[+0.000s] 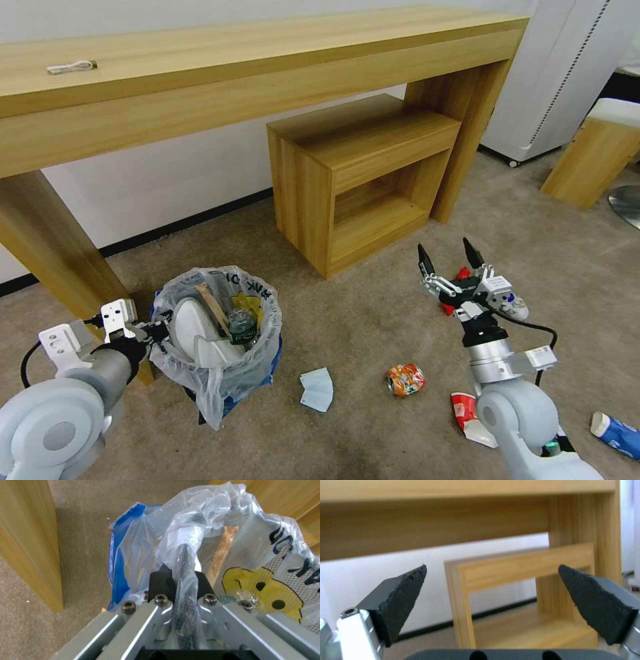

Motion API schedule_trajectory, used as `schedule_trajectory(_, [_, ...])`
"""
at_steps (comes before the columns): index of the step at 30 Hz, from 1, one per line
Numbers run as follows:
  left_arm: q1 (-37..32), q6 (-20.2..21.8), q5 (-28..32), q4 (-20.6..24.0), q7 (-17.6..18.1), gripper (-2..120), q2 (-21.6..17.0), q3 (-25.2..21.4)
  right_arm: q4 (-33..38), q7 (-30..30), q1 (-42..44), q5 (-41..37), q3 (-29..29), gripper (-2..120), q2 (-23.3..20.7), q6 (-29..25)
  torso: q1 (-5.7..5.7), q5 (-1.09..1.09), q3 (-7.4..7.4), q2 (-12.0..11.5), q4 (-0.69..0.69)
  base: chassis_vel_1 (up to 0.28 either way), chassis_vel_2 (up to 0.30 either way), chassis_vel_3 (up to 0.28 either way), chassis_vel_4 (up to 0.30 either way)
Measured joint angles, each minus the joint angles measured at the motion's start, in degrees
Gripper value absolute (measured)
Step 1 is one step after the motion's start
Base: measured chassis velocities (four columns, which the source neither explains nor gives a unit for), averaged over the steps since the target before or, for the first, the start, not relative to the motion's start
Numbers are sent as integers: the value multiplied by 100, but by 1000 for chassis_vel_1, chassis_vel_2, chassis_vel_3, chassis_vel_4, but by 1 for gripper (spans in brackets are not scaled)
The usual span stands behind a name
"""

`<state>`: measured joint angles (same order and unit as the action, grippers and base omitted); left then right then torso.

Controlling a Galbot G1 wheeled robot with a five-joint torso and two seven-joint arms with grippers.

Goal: Pick up the trash bin and place the garbage on the floor into it.

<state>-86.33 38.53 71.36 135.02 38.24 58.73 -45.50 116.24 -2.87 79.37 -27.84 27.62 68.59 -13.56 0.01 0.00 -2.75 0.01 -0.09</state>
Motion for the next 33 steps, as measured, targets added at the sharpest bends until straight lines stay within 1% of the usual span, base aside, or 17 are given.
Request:
schedule_trajectory(3, [-4,-1,-2,0,4,2,0,-6,-6,74,14,61,-102,100,-16,103,0,0,0,0,-1,0,0,0,0])
schedule_trajectory(4, [-5,-1,-2,0,5,2,2,-18,-38,146,18,172,-236,100,-34,314,0,0,0,0,-2,0,0,0,0])
schedule_trajectory(5, [-5,-1,-2,0,5,2,2,-18,-38,146,18,172,-236,100,-34,314,0,0,0,0,-2,0,0,0,0])
schedule_trajectory(8, [-18,-2,-4,10,10,2,10,-53,-148,483,-39,240,-722,100,-95,1153,0,0,1,0,-2,0,0,0,0])
schedule_trajectory(9, [-18,-2,-4,10,10,2,10,-53,-148,483,-39,240,-722,100,-95,1153,0,0,1,0,-2,0,0,0,0])
schedule_trajectory(11, [-26,-2,-8,16,10,2,15,-61,-226,583,-105,206,-962,100,-89,1477,0,0,1,0,-2,0,0,0,0])
schedule_trajectory(12, [-29,-2,-9,17,11,2,19,-69,-299,650,-174,163,-1186,100,-68,1758,0,0,1,0,-2,0,0,0,0])
schedule_trajectory(14, [-29,-2,-11,17,11,2,21,-77,-346,682,-211,141,-1289,100,-55,1884,0,0,1,0,-2,0,0,0,0])
schedule_trajectory(16, [-28,-2,-14,17,12,2,39,-94,-654,720,-393,110,-1676,100,26,2321,0,0,1,0,-2,0,0,0,0])
schedule_trajectory(17, [-28,-2,-14,17,12,2,39,-94,-654,720,-393,110,-1676,100,26,2321,0,0,1,0,-2,0,0,0,0])
schedule_trajectory(19, [-26,-2,-23,17,12,2,52,-106,-953,737,-596,36,-1991,100,111,2600,0,0,1,0,-2,0,0,0,0])
schedule_trajectory(22, [-27,-2,-26,17,12,2,53,-116,-1075,786,-700,-25,-2144,100,160,2784,0,1,0,0,-2,0,0,0,0])
schedule_trajectory(23, [-25,-2,-28,17,12,2,54,-131,-1199,850,-811,-126,-2266,100,204,2968,0,0,0,0,-2,0,0,0,0])
schedule_trajectory(25, [-23,-2,-28,17,12,2,54,-135,-1241,871,-853,-173,-2309,100,222,3031,0,0,0,0,-2,0,0,0,0])
schedule_trajectory(30, [1,-1,-28,13,5,2,45,-176,-1554,1066,-1136,-567,-2601,100,340,3584,0,0,0,-1,-2,0,0,0,0])
schedule_trajectory(31, [1,-1,-28,13,5,2,45,-176,-1554,1066,-1136,-567,-2601,100,340,3584,0,0,0,-1,-2,0,0,0,0])
schedule_trajectory(33, [29,-1,-28,-17,-2,2,46,-174,-1728,1263,-1245,-695,-2764,100,391,3963,0,0,0,-1,-2,0,0,0,0])
